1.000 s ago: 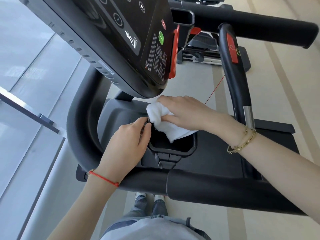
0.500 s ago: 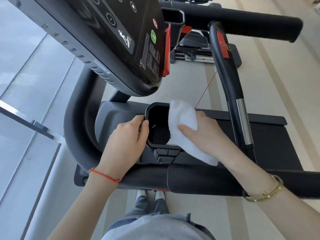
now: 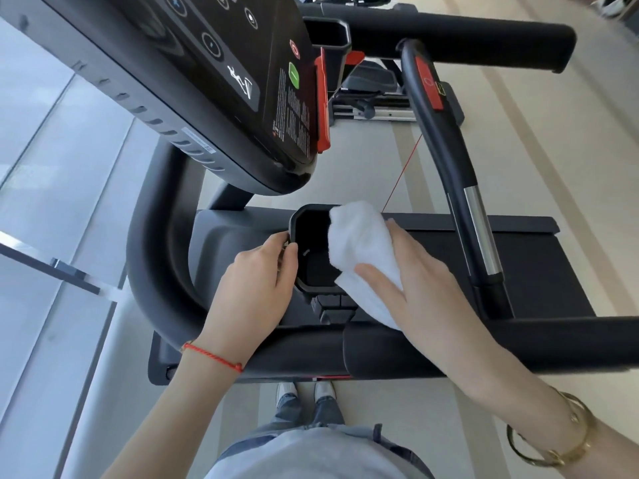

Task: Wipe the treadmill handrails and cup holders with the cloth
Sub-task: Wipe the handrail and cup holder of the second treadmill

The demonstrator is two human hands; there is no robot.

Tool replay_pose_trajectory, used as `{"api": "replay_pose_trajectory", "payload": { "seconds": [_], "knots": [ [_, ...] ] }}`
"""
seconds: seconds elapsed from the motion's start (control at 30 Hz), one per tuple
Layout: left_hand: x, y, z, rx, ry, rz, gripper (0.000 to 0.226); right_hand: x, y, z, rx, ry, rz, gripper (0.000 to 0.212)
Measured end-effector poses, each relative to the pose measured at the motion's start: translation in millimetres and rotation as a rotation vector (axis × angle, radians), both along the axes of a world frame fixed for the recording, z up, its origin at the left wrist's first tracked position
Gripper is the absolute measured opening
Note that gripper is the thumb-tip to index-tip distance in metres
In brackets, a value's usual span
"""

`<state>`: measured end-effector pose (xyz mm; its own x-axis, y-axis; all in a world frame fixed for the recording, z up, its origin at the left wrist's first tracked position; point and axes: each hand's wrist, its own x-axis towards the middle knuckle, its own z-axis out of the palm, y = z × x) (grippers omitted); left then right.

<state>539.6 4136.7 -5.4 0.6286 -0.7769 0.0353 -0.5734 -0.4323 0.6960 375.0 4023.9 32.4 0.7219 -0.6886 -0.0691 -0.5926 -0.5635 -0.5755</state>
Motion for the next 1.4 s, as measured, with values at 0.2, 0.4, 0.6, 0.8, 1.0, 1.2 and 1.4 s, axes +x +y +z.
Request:
{"api": "replay_pose_trajectory", "payload": {
  "seconds": [0.2, 0.4, 0.6, 0.8, 1.0, 1.2, 1.4],
  "knots": [
    [-0.9, 2.6, 1.9, 0.011, 0.008, -0.002, 0.034, 0.7, -9.2, 10.9, -0.118, 0.028, 0.242, 0.063],
    [5.0, 12.9, 6.9, 0.014, 0.067, -0.015, 0.042, 13.0, -11.5, 11.7, 0.004, 0.104, 0.475, 0.050],
    [9.5, 21.2, 4.6, 0.000, 0.020, 0.000, 0.052, 47.8, -19.2, 14.4, 0.079, 0.291, 0.588, 0.044],
    [8.1, 22.1, 1.2, -0.005, 0.018, -0.018, 0.045, 44.3, -20.6, 10.7, 0.003, 0.297, 0.603, 0.047],
    [8.5, 25.8, 3.2, 0.034, 0.025, -0.036, 0.044, 20.8, -14.9, 9.2, -0.034, 0.195, 0.567, 0.045],
    [4.0, 33.1, 4.6, 0.043, -0.048, -0.031, 0.033, 2.5, -2.7, 3.5, -0.094, -0.002, 0.504, 0.056],
    [-7.1, 45.7, 2.6, 0.030, -0.138, -0.060, 0.030, -10.3, 13.6, -2.2, -0.180, -0.152, 0.388, 0.055]
  ]
}}
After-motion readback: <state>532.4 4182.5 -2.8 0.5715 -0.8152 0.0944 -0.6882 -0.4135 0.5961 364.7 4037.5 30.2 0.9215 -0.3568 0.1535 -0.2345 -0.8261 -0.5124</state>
